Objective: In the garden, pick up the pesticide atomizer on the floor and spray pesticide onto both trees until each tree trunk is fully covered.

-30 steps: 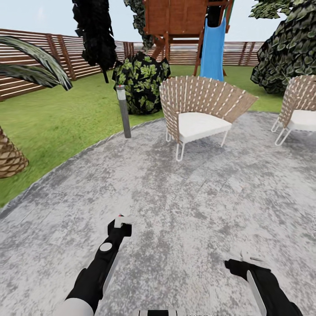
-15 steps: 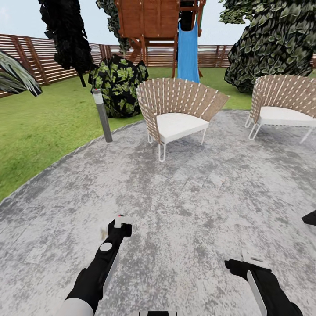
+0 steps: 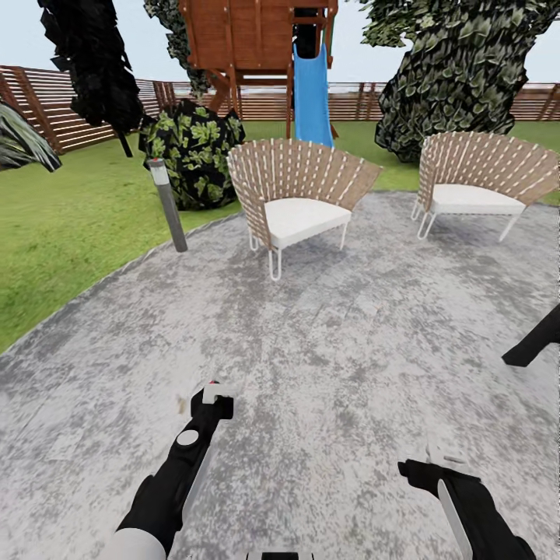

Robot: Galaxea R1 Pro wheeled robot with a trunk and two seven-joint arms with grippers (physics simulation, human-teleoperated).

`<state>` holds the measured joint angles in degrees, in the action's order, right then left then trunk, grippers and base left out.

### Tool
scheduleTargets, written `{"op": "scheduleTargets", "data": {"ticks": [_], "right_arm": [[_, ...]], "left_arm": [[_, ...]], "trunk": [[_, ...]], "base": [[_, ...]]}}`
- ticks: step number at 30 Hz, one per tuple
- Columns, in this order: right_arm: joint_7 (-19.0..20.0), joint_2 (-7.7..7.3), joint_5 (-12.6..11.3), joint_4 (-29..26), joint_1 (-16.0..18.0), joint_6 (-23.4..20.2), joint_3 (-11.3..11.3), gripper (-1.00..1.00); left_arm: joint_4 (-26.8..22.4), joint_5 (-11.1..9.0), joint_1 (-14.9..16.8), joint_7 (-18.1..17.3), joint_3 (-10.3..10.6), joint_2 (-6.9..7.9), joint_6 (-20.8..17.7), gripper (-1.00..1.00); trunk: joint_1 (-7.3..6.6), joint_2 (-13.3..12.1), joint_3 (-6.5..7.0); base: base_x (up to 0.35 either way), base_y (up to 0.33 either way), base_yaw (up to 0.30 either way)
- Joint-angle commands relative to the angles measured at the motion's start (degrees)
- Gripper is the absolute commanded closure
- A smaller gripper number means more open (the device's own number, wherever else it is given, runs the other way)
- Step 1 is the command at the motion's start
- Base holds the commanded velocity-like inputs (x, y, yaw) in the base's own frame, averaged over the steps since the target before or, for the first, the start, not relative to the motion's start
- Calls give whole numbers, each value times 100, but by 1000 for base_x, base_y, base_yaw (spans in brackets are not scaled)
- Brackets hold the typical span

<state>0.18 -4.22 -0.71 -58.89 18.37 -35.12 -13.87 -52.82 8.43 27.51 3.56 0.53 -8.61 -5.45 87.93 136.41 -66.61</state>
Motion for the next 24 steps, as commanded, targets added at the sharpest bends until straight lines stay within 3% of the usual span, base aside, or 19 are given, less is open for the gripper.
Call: {"op": "scheduleTargets", "data": {"ticks": [1, 14, 24], "right_arm": [[0, 0, 0, 0, 0, -1, -1, -100], [0, -3, 1, -1, 0, -3, -1, -100], [0, -8, 1, 0, 0, -3, -1, -100]], "left_arm": [[0, 1, 0, 2, 0, 0, 0, 100], [0, 1, 0, 2, 0, 0, 0, 100], [0, 1, 0, 1, 0, 0, 0, 100]], "trunk": [[0, 0, 0], [0, 0, 57], [0, 0, 119]], "base": [[-299, 138, -4], [-288, 141, -132], [-143, 74, -194]]}}
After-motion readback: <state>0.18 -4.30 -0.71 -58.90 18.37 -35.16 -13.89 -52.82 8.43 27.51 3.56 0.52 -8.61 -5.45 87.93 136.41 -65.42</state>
